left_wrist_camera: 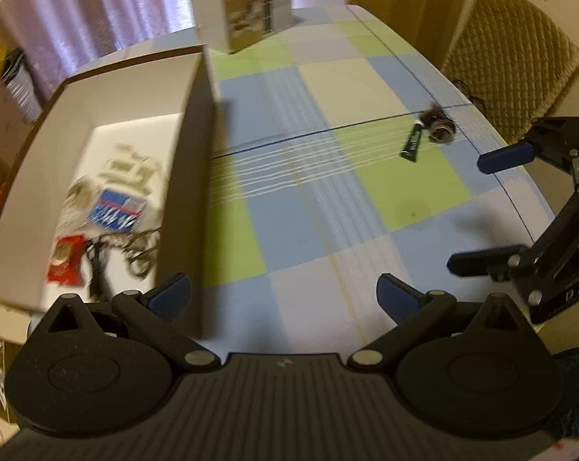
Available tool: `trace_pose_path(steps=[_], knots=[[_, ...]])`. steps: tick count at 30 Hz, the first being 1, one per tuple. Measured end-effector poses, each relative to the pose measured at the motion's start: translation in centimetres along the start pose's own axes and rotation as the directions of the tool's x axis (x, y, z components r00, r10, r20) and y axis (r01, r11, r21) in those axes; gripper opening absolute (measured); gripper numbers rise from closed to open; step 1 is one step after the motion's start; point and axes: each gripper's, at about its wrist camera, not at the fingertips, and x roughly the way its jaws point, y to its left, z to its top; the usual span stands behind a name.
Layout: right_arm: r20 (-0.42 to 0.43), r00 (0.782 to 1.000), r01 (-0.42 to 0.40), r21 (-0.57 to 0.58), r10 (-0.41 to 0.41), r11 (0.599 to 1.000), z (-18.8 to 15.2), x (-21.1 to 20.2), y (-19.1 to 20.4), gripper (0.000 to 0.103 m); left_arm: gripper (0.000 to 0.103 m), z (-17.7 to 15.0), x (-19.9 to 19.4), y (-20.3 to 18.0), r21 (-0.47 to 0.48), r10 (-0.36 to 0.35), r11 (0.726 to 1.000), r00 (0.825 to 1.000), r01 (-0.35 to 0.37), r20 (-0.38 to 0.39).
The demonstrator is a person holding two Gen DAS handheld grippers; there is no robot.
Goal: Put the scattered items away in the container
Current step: 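Move both tools back toward the green tube and scrunchie on the table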
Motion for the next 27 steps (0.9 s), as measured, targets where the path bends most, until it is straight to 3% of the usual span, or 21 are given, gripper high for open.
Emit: trace_pose_path(steps=[8,14,20,27], knots=[[0.01,0.995,0.102,0.111,-0.104,0.989,-1.8,-1.8,-4.5,0.101,0.101,2.7,3.1,-4.3,0.081,-0.043,0.996,0.999,0.043,0.004],[-0.026,0.981,0.196,0.189,-0.194,0.962,-3.1,-1.1,-8.1,0.101,0.095,4.6,5.9,-7.0,0.116,-0.076,0.99,0.997,0.074,0.015],[-0.032,0.973,0.229,0.229,-0.227,0.946,-3.5,-0.7,-11.0,0.101,0.091,6.5,8.9,-8.8,0.151,-0.101,0.984,0.995,0.097,0.021],[-0.027,0.971,0.238,0.253,-0.239,0.938,-3.4,0.5,-13.9,0.101,0.077,8.9,12.1,-10.4,0.2,-0.14,0.971,0.99,0.133,0.022]])
